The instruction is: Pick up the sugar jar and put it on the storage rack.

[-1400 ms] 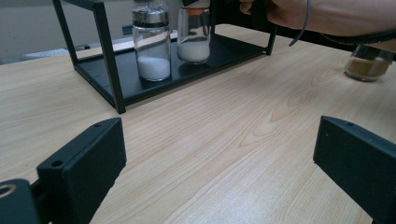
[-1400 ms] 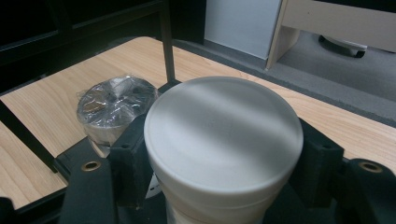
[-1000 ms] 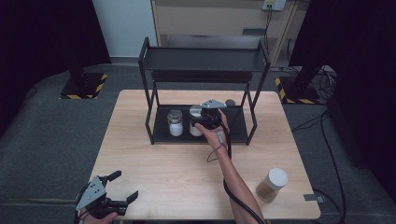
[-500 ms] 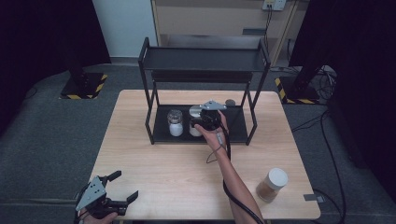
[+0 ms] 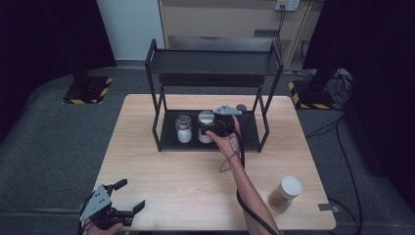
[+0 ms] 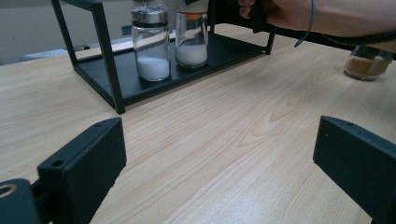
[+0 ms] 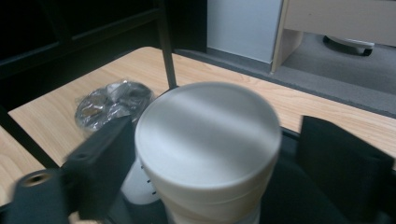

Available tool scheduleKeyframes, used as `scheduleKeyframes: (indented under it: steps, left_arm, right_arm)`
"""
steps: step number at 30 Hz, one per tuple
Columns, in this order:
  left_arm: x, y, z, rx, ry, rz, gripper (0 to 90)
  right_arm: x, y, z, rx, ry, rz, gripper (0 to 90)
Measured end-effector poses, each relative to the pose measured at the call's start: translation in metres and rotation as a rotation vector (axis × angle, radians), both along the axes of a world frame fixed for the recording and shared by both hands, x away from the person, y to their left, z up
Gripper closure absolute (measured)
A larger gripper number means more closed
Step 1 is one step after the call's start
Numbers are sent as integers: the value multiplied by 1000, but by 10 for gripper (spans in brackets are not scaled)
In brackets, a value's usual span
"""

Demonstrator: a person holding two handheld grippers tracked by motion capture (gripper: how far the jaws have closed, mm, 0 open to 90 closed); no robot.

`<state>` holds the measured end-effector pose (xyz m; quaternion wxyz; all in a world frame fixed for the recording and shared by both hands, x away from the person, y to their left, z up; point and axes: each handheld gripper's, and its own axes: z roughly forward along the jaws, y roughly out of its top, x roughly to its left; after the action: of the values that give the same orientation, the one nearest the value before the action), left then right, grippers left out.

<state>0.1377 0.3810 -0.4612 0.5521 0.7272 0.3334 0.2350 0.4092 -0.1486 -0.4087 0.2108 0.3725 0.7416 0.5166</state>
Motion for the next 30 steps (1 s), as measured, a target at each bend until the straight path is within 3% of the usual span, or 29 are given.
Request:
scheduleKeyframes:
  steps: [2,14,22,25,30]
  left_arm:
    - [0,0,0,1,0,0,15]
    - [0,0,0,-1,-2,-4,15]
    - [0,-1,0,3,-4,-11,16]
    - [1,-1,0,4,-4,-11,16]
    - [1,-1,0,4,-3,-11,16]
  right_arm:
    - [1,-3,2,19,7,7,78]
    - [-11,-6,32,31,-13,43,56]
    - [-42,-9,53,36,-56,86,61]
    - [-50,-15,60,72,-47,119,61]
    - [-69,-20,78,56,-78,169,59]
